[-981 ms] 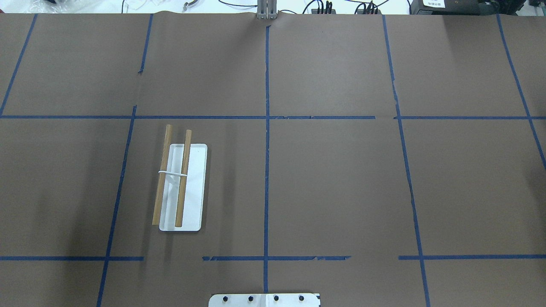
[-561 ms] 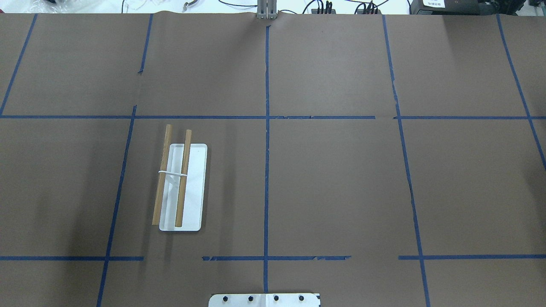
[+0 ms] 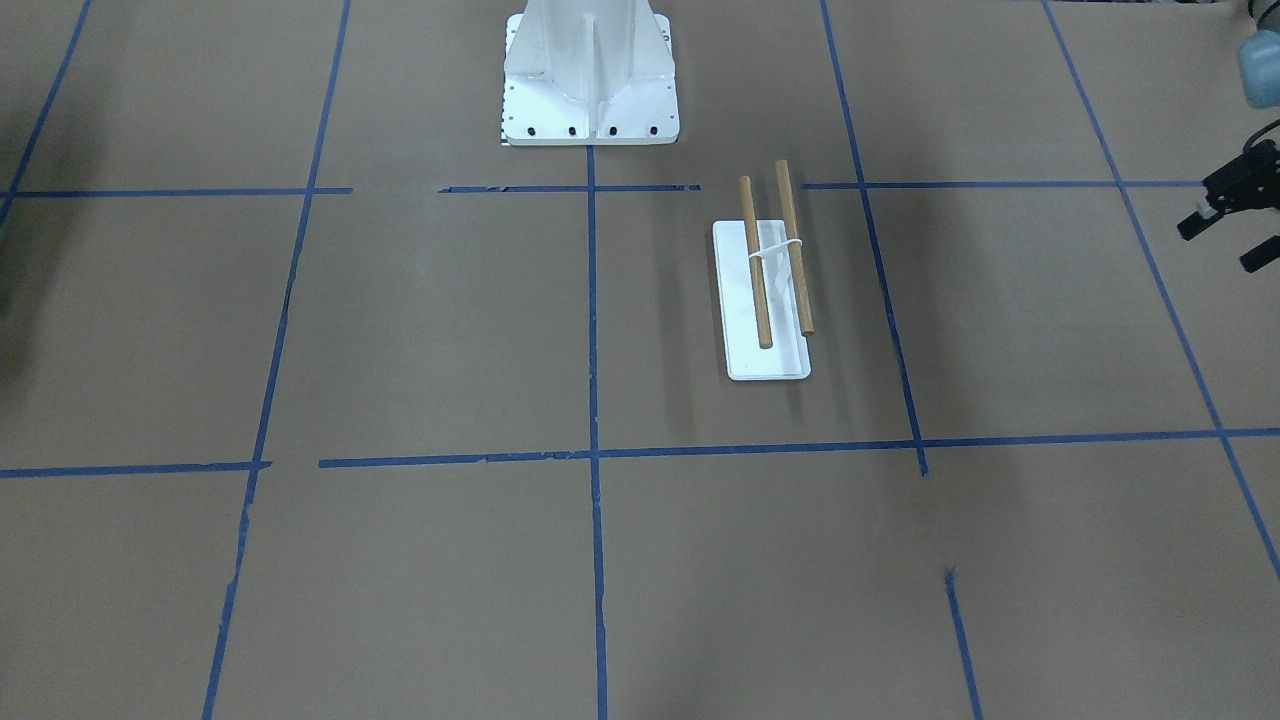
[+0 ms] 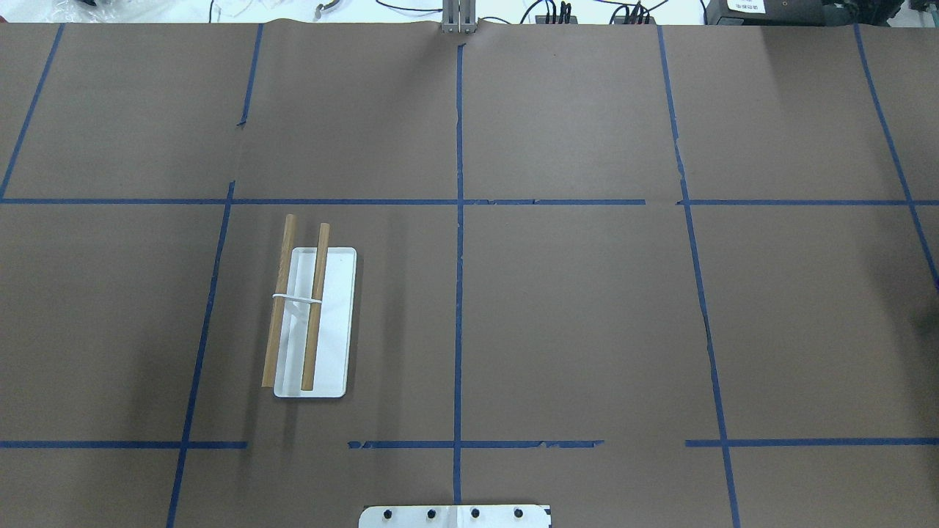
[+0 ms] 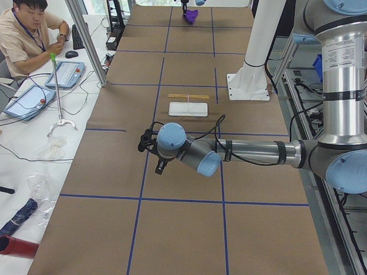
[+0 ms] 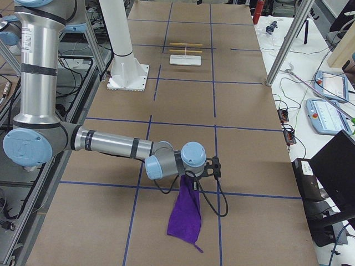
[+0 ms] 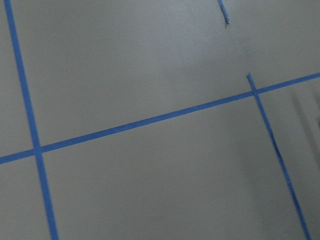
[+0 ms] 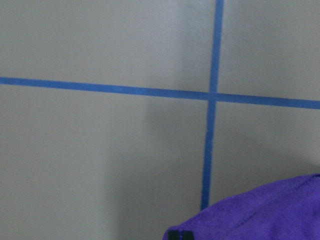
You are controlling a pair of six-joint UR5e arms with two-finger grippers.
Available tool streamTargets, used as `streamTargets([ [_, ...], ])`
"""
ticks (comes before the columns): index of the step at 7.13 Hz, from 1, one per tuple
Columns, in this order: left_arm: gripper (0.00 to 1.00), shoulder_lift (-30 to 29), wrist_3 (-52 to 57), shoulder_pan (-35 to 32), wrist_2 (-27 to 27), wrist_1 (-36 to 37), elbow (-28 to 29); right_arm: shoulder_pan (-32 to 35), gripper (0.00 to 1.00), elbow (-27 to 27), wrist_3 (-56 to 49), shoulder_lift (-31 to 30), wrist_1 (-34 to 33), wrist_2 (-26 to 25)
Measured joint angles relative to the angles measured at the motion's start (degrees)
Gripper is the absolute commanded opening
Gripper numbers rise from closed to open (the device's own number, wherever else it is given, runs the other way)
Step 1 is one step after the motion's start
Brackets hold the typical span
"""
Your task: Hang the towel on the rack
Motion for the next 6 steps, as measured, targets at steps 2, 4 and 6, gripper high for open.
streamTargets([
  [2,0.95,-9.14,-24.65,8.31,0.95,-6.78,0.2,-2.41,0.0,15.14,10.27,0.25,-9.56,4.76],
  [4,0.96,-19.94,-40.21,17.64,7.31,-8.06,1.18,-9.44,0.0,24.99,30.93,6.53,-11.81,7.34],
  [6,0.99,-28.5,-54.97,27.12,14.53,-8.04,2.01,-19.07,0.0,26.76,52.28,20.16,-12.05,4.94],
])
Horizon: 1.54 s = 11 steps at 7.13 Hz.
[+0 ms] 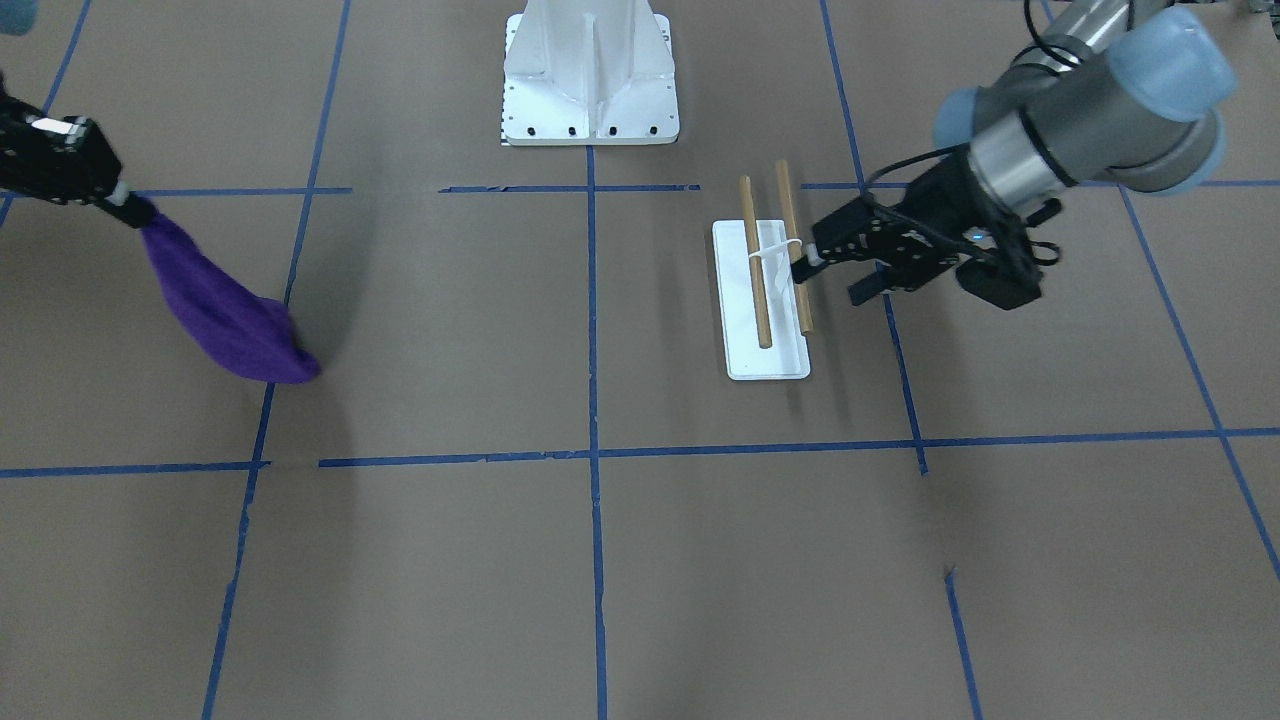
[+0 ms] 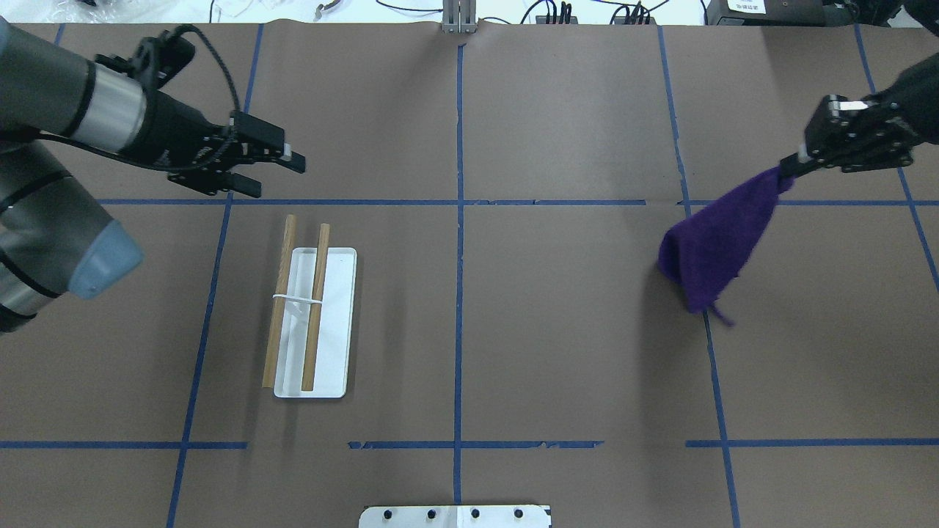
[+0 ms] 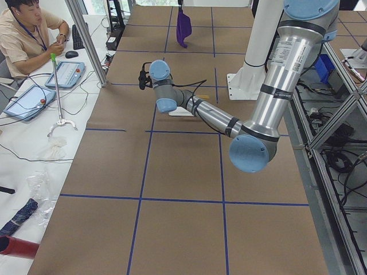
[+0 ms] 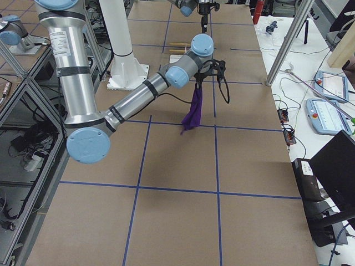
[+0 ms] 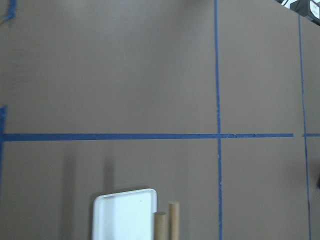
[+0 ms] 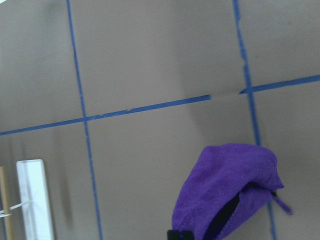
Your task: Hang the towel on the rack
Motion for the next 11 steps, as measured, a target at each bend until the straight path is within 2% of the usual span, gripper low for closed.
streamTargets([
  [3,0.99,-7.96,-26.65,7.09,2.89,-0.13,1.01,-12.52,0.0,-0.13,19.73,14.86,-0.03,-9.9],
  [5,0.99,-11.53,-37.68,8.83,4.16,0.01,1.45,-17.87,0.0,-0.43,24.27,19.56,0.01,-15.57],
  [8,0.99,-15.43,-49.42,9.6,5.86,0.05,2.8,-21.81,0.0,-0.73,26.44,22.6,0.07,-19.95],
  [9,0.89,-16.67,-52.22,10.15,6.77,0.01,3.46,-22.74,0.0,-0.78,26.56,23.2,0.12,-21.14],
  [11,0.33,-17.38,-54.09,11.17,7.64,-0.01,3.82,-23.49,0.0,-0.84,26.52,24.11,0.2,-22.18],
])
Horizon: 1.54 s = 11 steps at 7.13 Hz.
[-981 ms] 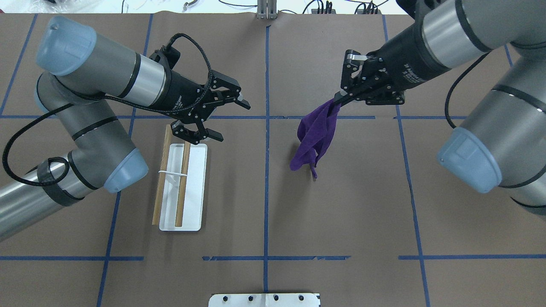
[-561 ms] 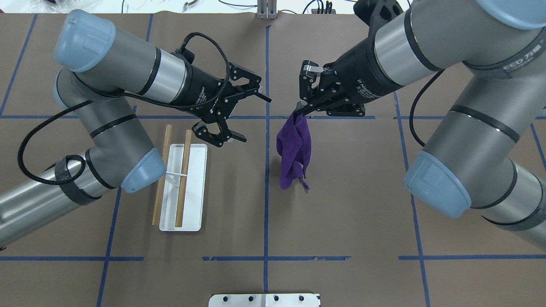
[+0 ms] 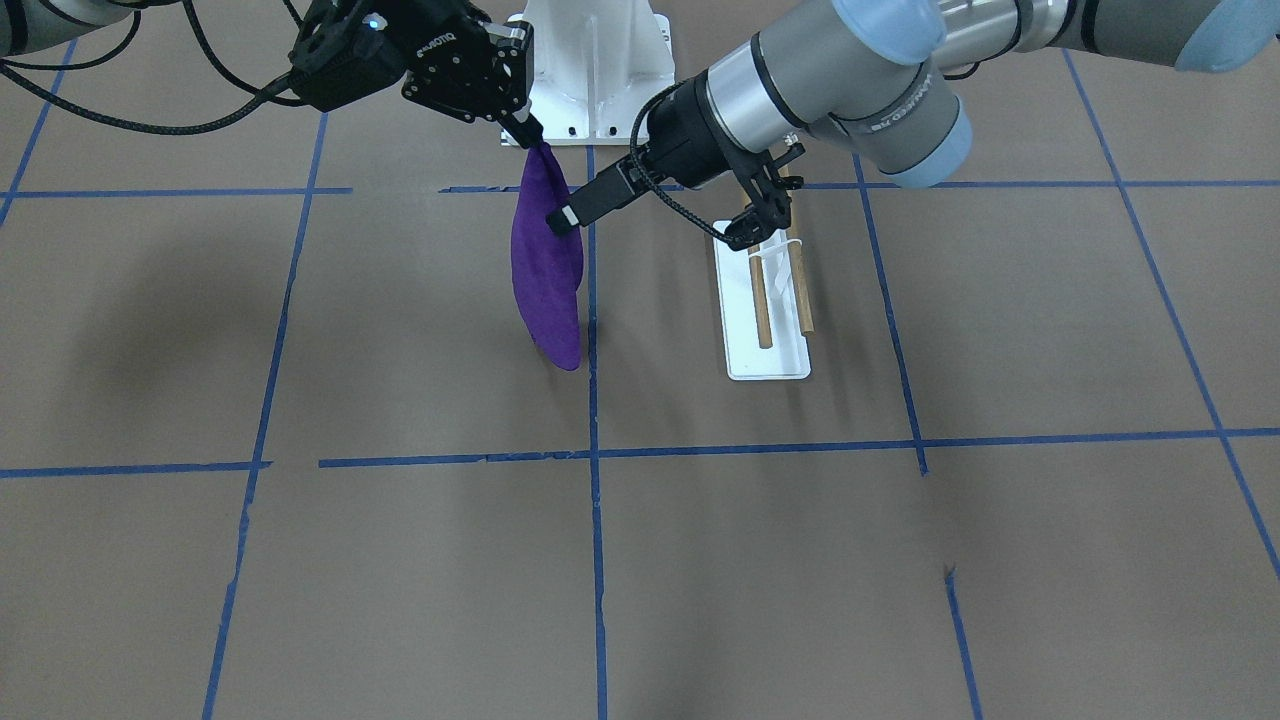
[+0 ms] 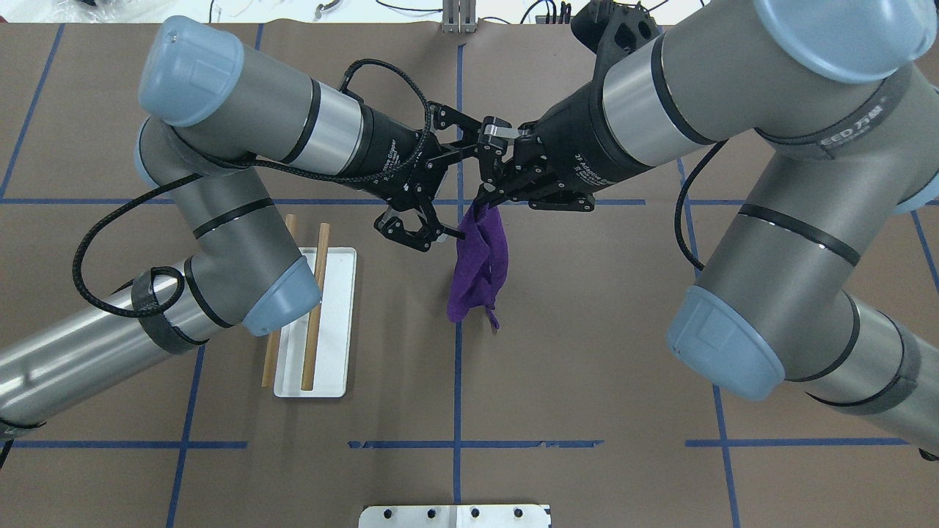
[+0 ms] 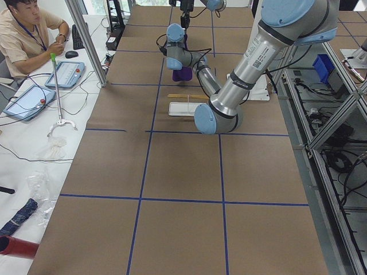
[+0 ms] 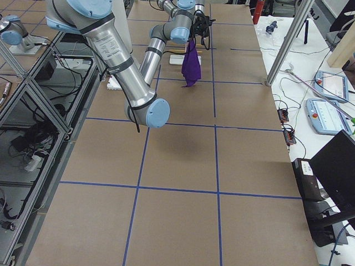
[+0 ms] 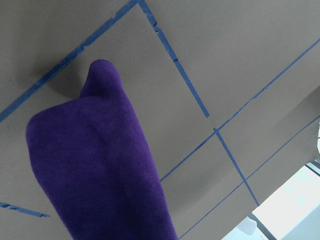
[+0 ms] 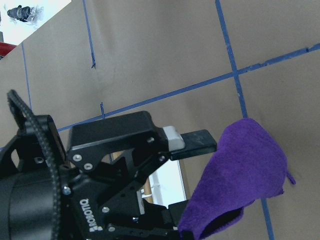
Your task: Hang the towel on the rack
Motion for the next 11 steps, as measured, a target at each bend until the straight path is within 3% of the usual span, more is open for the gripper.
streamTargets([
  [1,0.0,-0.02,-0.05,0.21,0.1,-0.02,0.0,-0.04,0.0,-0.04,-0.09,0.37,0.02,-0.11],
  [3,0.0,0.11,0.26,0.3,0.09,-0.31,-0.11,-0.07,0.0,0.0,-0.35,0.56,0.03,-0.22],
  [4,0.0,0.27,0.4,0.32,0.07,-0.46,-0.17,-0.05,0.19,0.01,-0.51,0.54,0.03,-0.24],
  [5,0.0,0.43,0.58,0.32,0.07,-0.53,-0.23,-0.03,0.99,0.01,-0.66,0.47,0.03,-0.25],
  [7,0.0,0.61,0.84,0.33,0.06,-0.53,-0.35,0.16,1.0,0.27,-0.73,0.11,0.03,-0.27],
  [9,0.0,2.34,3.98,0.28,-0.04,-0.61,-1.84,1.61,1.0,3.93,-0.79,-3.42,0.13,0.78],
  [11,0.0,9.06,16.95,0.14,-0.76,-2.14,-7.26,5.44,1.0,8.15,-0.91,-9.52,0.27,4.01],
])
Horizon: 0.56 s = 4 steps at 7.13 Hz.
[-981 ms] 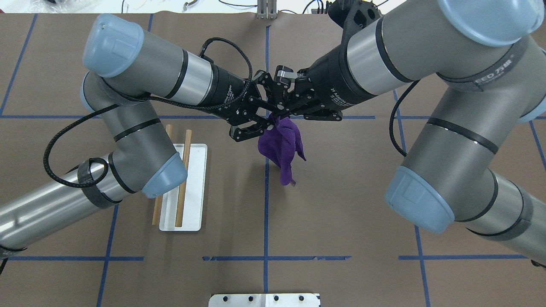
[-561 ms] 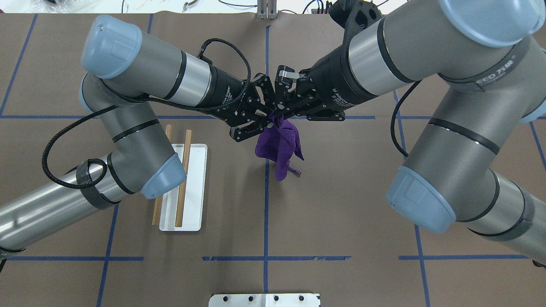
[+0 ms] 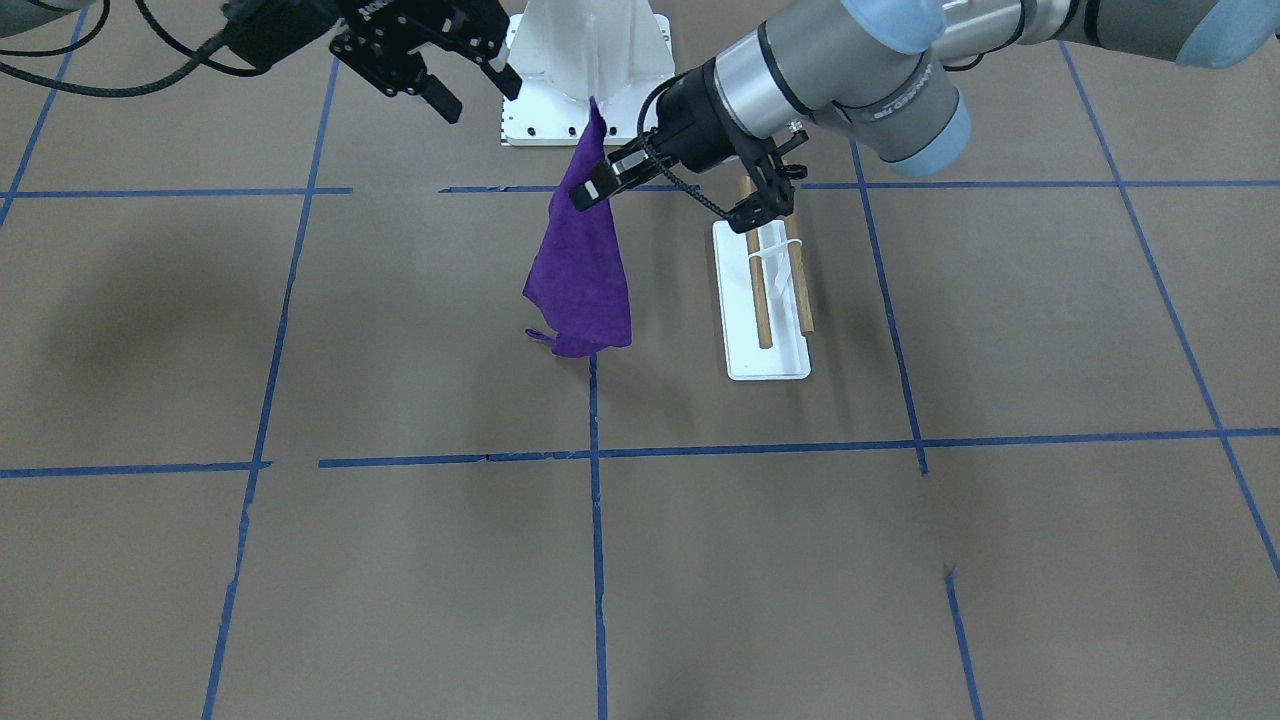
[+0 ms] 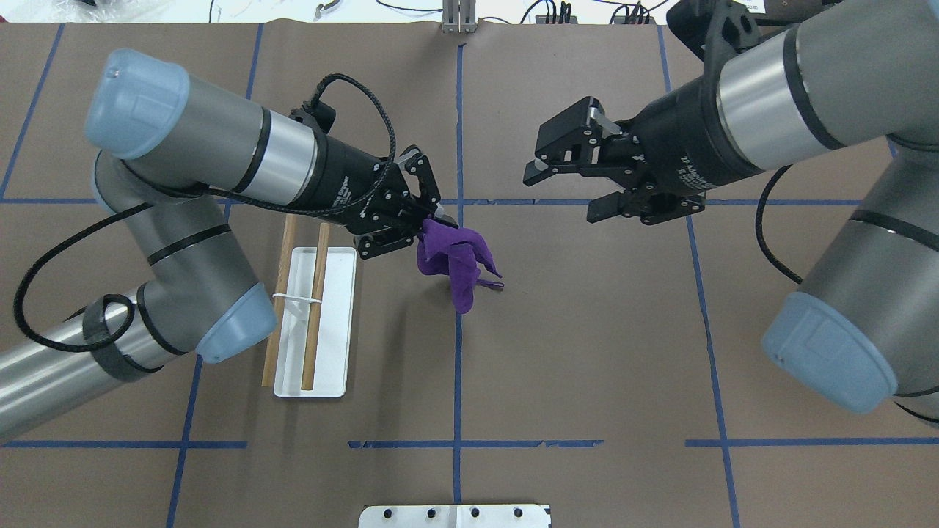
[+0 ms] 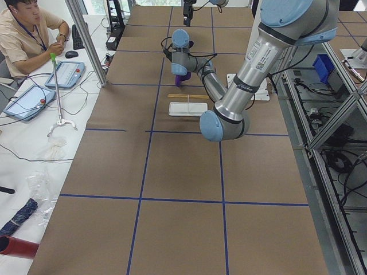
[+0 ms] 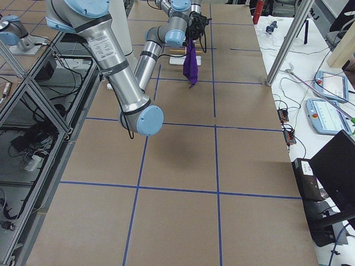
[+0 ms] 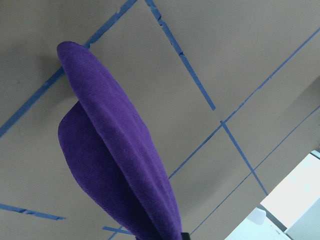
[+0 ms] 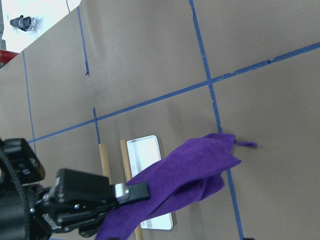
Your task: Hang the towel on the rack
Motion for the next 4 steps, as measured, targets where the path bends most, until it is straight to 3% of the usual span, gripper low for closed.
streamTargets([
  [2,0.0,9.93,23.71,-1.67,-7.31,-5.67,-3.68,3.56,1.0,0.66,-2.56,-4.25,0.04,1.75],
  [4,0.0,17.69,52.54,-6.87,-14.63,-7.96,-3.86,4.38,1.0,0.4,-4.92,-6.06,0.1,1.55],
])
